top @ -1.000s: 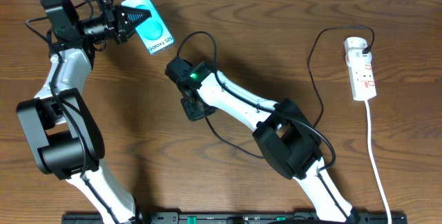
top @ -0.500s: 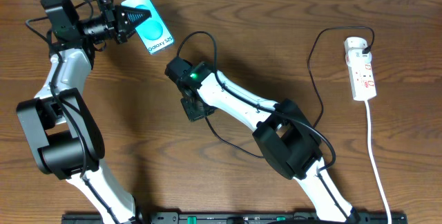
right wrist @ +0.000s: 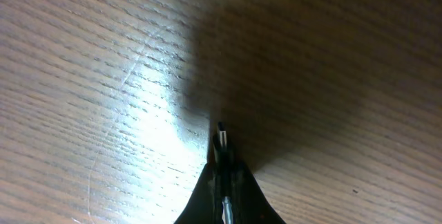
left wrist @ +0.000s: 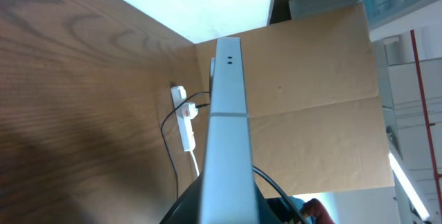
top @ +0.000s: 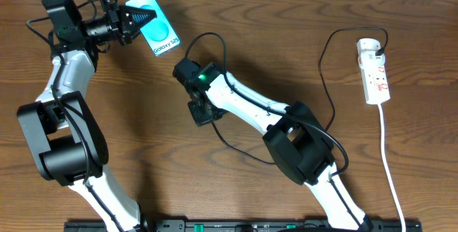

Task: Plug charger to phone and switch on socket
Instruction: 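Close the right gripper on the black cable plug, then lift the held plug up toward the phone in the left gripper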

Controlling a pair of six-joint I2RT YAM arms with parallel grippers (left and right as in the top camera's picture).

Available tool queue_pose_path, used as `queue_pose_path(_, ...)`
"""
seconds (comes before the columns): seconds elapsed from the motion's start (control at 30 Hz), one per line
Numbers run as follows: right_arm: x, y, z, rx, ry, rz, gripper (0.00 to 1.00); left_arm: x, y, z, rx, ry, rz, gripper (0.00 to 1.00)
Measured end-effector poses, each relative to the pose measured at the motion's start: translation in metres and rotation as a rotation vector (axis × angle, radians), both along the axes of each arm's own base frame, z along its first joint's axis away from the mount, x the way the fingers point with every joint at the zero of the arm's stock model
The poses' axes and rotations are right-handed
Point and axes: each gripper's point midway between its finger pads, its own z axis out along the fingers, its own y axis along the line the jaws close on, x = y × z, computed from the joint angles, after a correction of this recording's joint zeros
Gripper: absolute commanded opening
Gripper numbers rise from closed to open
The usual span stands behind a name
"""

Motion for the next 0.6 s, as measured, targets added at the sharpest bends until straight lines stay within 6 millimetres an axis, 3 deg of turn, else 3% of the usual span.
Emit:
queue_pose_path(0.27,-0.003,-0.010,0.015,0.006,0.018,-0.014,0.01,0.000,0.000,0.001,0.003,-0.008,0.001,0.07)
queue_pose_path(0.6,-0.004,-0.003,0.105,0.162,-0.079,0.040,0.01,0.000,0.000,0.001,0.003,-0.008,0.001,0.07)
